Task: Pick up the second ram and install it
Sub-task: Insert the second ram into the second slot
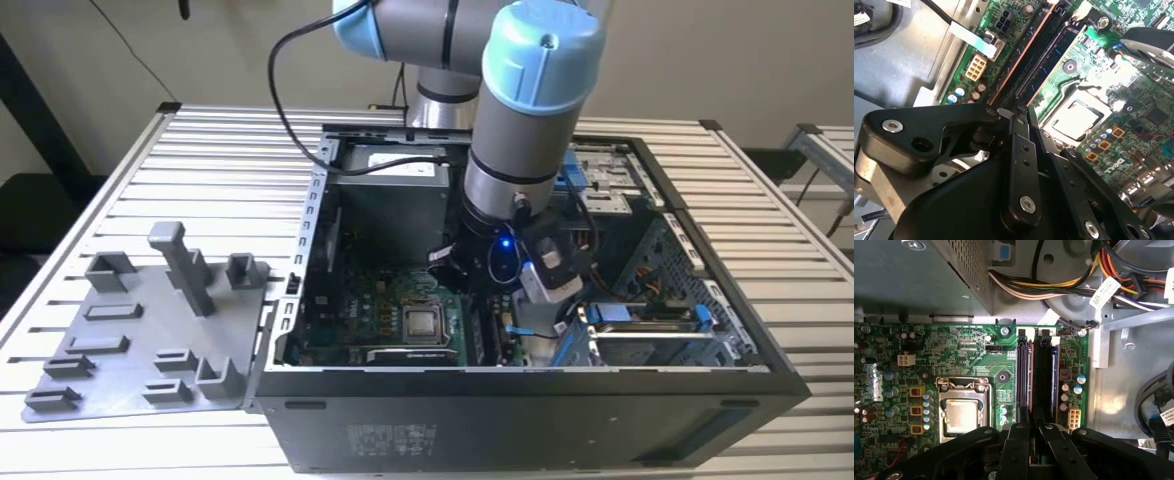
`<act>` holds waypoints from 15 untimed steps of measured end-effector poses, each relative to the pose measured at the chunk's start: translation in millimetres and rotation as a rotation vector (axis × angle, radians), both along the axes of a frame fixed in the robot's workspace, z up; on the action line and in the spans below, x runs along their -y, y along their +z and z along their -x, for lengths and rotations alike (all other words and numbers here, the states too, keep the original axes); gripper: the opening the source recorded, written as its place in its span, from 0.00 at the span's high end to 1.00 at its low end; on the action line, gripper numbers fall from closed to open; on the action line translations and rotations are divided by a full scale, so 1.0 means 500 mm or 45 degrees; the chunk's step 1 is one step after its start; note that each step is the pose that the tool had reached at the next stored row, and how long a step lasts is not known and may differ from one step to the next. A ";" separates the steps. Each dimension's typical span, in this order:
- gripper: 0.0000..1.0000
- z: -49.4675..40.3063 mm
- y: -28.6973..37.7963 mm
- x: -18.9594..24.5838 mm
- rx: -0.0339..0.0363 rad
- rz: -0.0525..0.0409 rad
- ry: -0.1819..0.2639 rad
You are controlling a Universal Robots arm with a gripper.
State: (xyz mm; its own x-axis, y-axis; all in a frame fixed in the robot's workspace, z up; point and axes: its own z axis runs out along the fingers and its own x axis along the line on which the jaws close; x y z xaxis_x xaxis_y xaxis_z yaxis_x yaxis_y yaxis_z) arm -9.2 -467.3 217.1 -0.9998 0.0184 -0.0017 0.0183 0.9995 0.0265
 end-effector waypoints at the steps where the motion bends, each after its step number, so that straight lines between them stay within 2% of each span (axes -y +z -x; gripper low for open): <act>1: 0.86 0.000 -0.001 0.0000 -0.0007 0.000 0.001; 15: 0.86 0.000 -0.003 0.0000 -0.0015 0.000 0.002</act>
State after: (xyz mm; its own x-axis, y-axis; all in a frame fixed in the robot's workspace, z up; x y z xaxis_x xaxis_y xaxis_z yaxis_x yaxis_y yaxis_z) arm -9.2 -467.3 215.4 -0.9999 0.0165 -0.0005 0.0165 0.9995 0.0263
